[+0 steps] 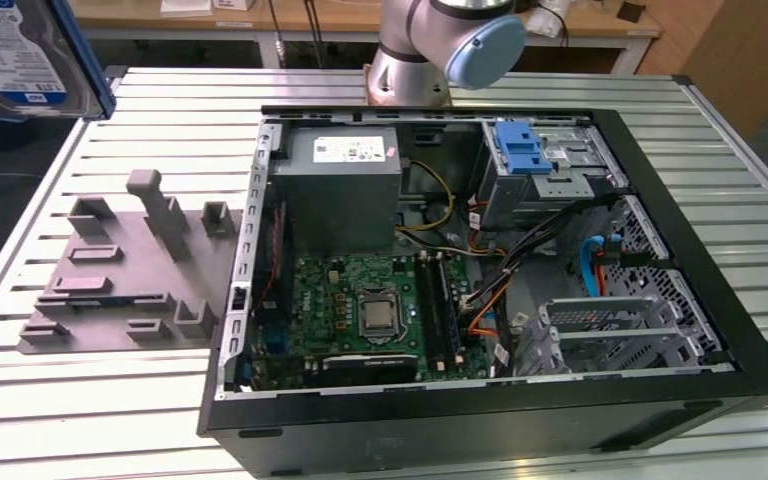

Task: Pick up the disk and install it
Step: 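Pick up the disk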

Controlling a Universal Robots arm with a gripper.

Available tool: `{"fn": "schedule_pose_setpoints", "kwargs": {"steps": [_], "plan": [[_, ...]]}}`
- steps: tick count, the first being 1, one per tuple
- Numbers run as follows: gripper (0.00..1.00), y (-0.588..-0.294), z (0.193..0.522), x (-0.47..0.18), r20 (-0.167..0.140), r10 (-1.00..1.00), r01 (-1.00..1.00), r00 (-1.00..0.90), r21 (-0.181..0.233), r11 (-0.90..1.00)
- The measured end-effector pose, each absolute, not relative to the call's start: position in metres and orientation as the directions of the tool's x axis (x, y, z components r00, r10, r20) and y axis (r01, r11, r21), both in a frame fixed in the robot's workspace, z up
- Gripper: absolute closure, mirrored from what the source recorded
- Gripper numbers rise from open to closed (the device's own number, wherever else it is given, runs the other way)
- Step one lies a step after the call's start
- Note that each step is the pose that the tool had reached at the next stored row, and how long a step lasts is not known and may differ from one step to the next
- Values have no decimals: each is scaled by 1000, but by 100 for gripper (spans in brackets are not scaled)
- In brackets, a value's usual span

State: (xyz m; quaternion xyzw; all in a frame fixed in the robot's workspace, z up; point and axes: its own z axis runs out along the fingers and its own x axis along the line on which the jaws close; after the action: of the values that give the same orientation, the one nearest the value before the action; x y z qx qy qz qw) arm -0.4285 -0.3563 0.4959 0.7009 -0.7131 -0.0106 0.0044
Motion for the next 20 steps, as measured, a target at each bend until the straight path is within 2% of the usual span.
{"fn": "schedule_pose_setpoints", "kwargs": {"steps": [20], "plan": [[64, -357, 496, -387, -9, -1000, -1000, -17, 21, 17]]}}
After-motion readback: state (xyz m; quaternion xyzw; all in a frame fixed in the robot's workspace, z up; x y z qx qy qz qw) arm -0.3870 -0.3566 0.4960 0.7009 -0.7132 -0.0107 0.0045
